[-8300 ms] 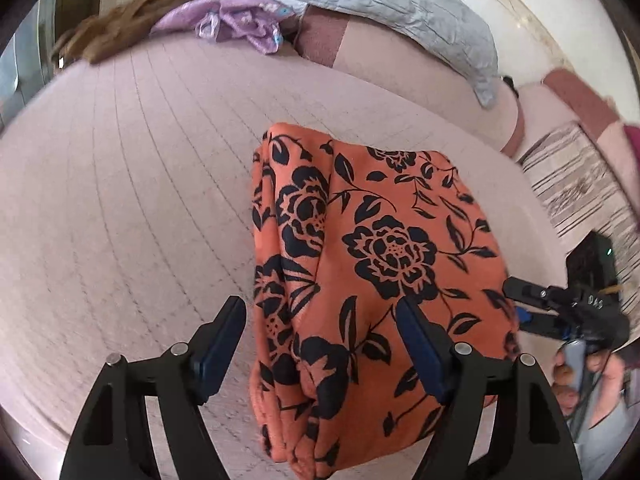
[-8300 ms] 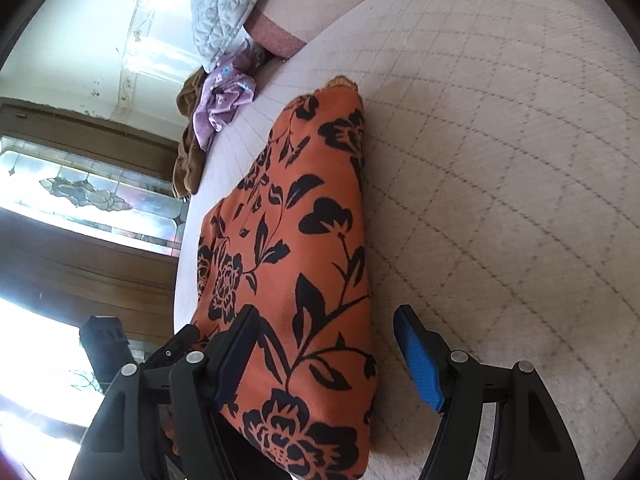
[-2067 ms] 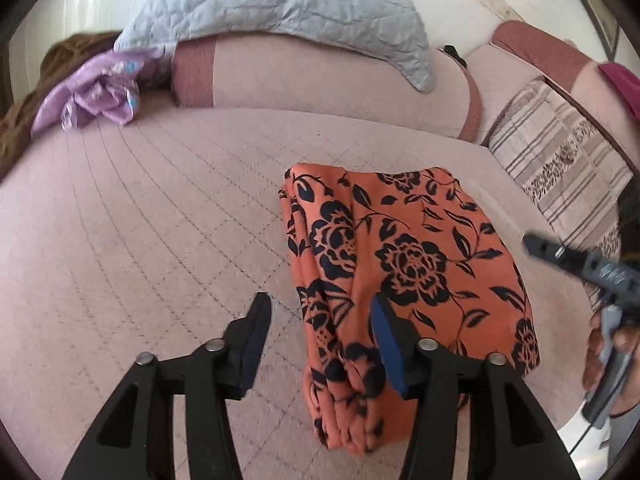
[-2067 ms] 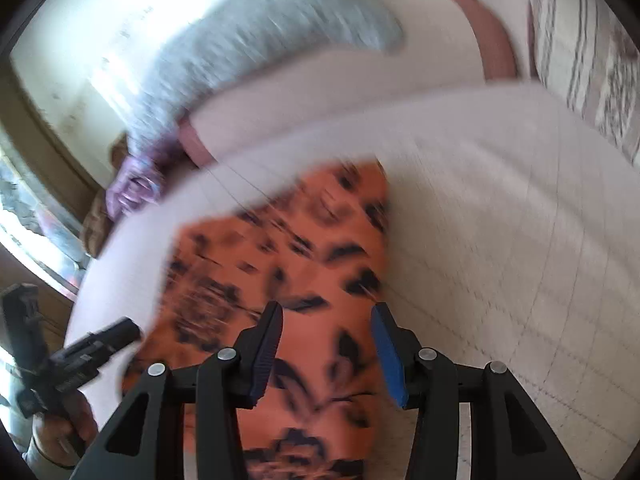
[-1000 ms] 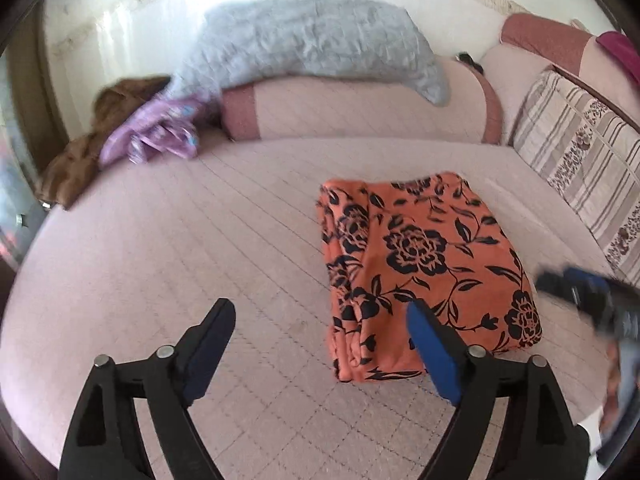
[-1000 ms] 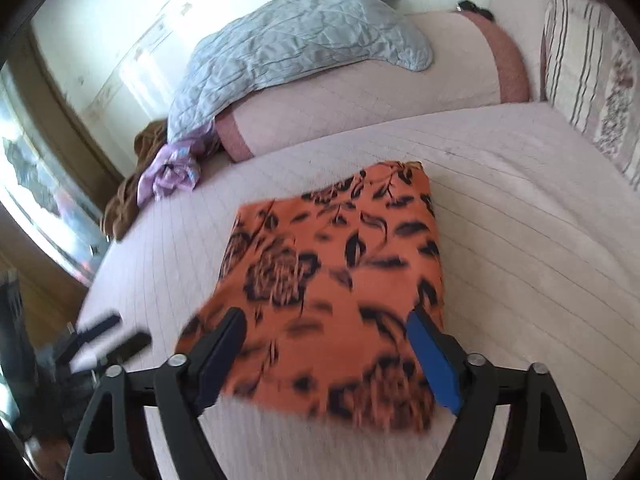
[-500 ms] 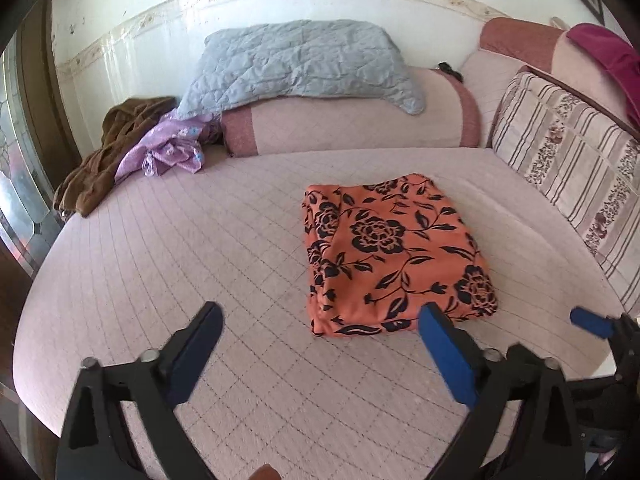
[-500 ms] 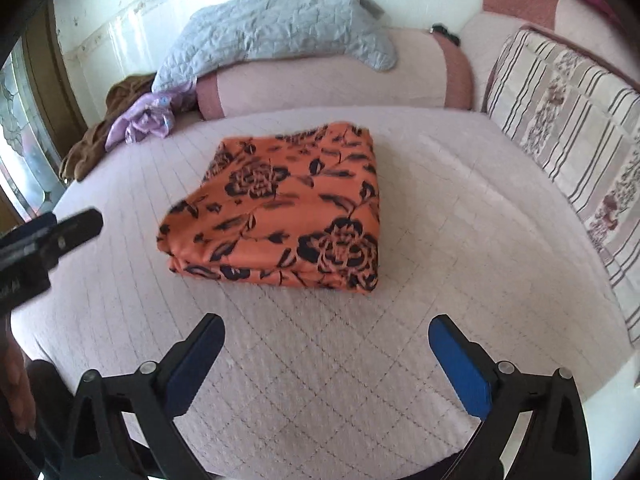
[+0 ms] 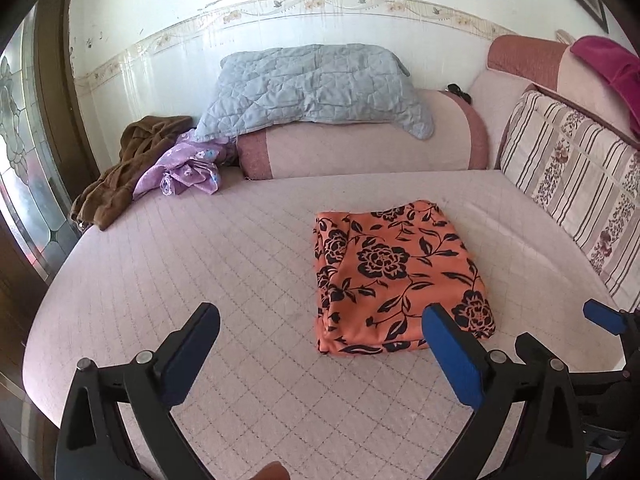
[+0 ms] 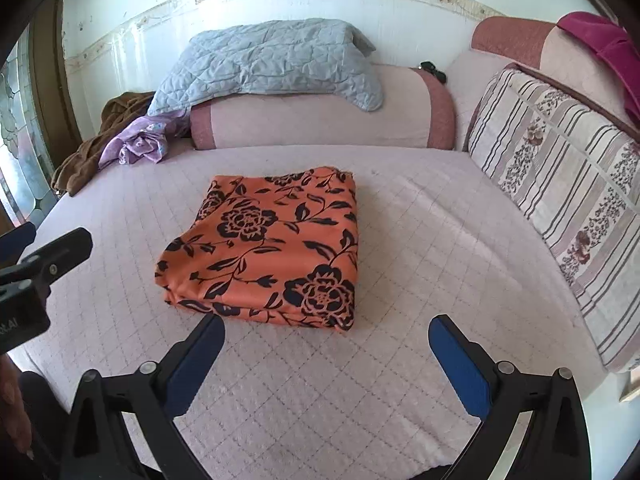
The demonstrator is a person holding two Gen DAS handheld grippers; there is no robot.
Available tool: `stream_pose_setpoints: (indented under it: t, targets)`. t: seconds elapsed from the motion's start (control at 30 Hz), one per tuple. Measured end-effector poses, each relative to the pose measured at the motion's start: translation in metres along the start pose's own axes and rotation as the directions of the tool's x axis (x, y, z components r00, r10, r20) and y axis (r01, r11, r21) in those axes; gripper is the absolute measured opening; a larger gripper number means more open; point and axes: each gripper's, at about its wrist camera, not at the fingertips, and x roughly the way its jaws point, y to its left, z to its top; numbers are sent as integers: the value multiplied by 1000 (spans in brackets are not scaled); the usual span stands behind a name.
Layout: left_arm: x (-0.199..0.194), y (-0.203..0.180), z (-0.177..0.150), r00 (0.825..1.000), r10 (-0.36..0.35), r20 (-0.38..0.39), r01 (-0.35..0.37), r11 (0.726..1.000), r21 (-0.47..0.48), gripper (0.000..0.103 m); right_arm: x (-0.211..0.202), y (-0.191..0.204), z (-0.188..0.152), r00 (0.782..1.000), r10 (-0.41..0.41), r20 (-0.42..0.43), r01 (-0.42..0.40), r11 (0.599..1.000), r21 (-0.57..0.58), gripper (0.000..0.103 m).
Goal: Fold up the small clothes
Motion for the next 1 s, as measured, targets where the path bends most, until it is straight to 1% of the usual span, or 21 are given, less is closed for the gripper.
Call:
stream_pose_setpoints:
  t: [0.2, 0.77, 1.0]
  targets:
    - [-2, 1, 4, 1000, -9, 15, 10, 999, -37, 101, -2, 0, 8, 999, -13, 30, 13, 1000, -7, 103]
    - [6, -1, 11, 1000, 1, 17, 0, 999, -53, 101, 11, 3, 19, 999, -27, 30, 27, 999, -20, 103]
    - [12, -5, 15, 1000, 2, 16, -1, 999, -42, 101, 14, 3, 22, 999, -32, 33, 33, 999, -33, 103]
